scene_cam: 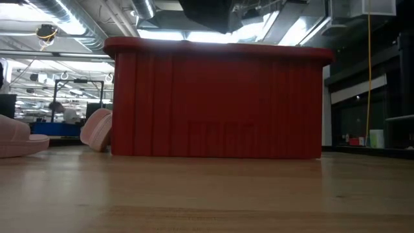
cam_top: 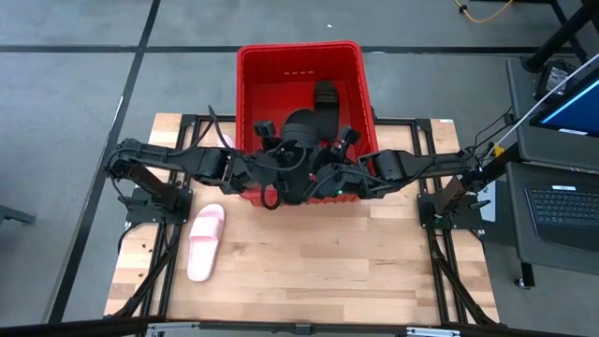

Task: Pick and place slides into bin
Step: Put the black slide in the red bin

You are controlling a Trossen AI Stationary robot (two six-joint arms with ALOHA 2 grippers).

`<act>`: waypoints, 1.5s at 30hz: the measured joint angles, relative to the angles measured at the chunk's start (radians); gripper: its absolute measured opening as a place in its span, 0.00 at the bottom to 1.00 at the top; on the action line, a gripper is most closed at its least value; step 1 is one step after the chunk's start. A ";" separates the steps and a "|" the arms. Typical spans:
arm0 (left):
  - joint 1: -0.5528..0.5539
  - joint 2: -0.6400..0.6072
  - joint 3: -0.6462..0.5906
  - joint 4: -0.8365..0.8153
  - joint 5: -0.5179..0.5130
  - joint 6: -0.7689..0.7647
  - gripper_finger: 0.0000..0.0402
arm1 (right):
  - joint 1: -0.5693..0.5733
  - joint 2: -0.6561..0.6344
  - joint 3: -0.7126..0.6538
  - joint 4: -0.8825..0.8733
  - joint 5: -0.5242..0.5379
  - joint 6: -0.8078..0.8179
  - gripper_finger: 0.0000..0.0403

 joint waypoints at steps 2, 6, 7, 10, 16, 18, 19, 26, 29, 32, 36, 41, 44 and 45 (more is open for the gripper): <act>0.000 0.000 0.000 -0.004 0.013 0.000 0.07 | 0.000 0.000 0.000 0.000 0.000 0.000 0.01; 0.000 0.000 0.000 -0.004 0.006 0.001 0.03 | 0.001 0.000 0.000 0.002 0.000 0.000 0.01; 0.000 0.000 0.000 -0.003 -0.004 0.001 0.02 | 0.001 0.000 0.000 0.003 -0.003 0.000 0.01; -0.001 0.000 0.000 -0.002 -0.020 0.001 0.02 | 0.000 0.000 0.000 0.008 -0.007 0.005 0.02; 0.000 0.002 -0.001 -0.004 -0.029 0.001 0.02 | 0.002 0.000 0.000 0.028 -0.009 -0.004 0.20; 0.000 0.002 -0.002 -0.008 -0.053 0.001 0.02 | 0.005 0.000 0.000 0.037 -0.010 -0.003 0.27; 0.001 0.002 -0.002 -0.008 -0.066 0.001 0.02 | 0.008 0.000 0.001 0.040 -0.010 -0.003 0.31; 0.002 -0.006 -0.002 -0.028 -0.128 0.052 0.02 | 0.047 0.000 0.044 0.039 -0.007 0.005 0.50; 0.006 -0.007 -0.002 -0.027 -0.127 0.070 0.02 | 0.062 0.000 0.081 0.043 -0.003 0.068 0.50; 0.022 -0.008 -0.002 -0.027 -0.093 0.071 0.02 | 0.078 0.000 0.119 0.020 0.018 0.101 0.41; 0.060 -0.027 -0.002 -0.029 -0.024 0.089 0.02 | 0.100 -0.001 0.147 0.004 0.035 0.101 0.16; 0.123 -0.100 -0.002 -0.033 0.089 0.087 0.02 | 0.122 -0.001 0.142 -0.011 0.055 0.099 0.03; 0.179 -0.145 -0.001 -0.027 0.156 0.068 0.02 | 0.125 0.000 0.133 -0.022 0.082 0.100 0.01; 0.202 -0.157 -0.001 -0.025 0.181 0.061 0.02 | 0.125 0.000 0.133 -0.029 0.087 0.098 0.01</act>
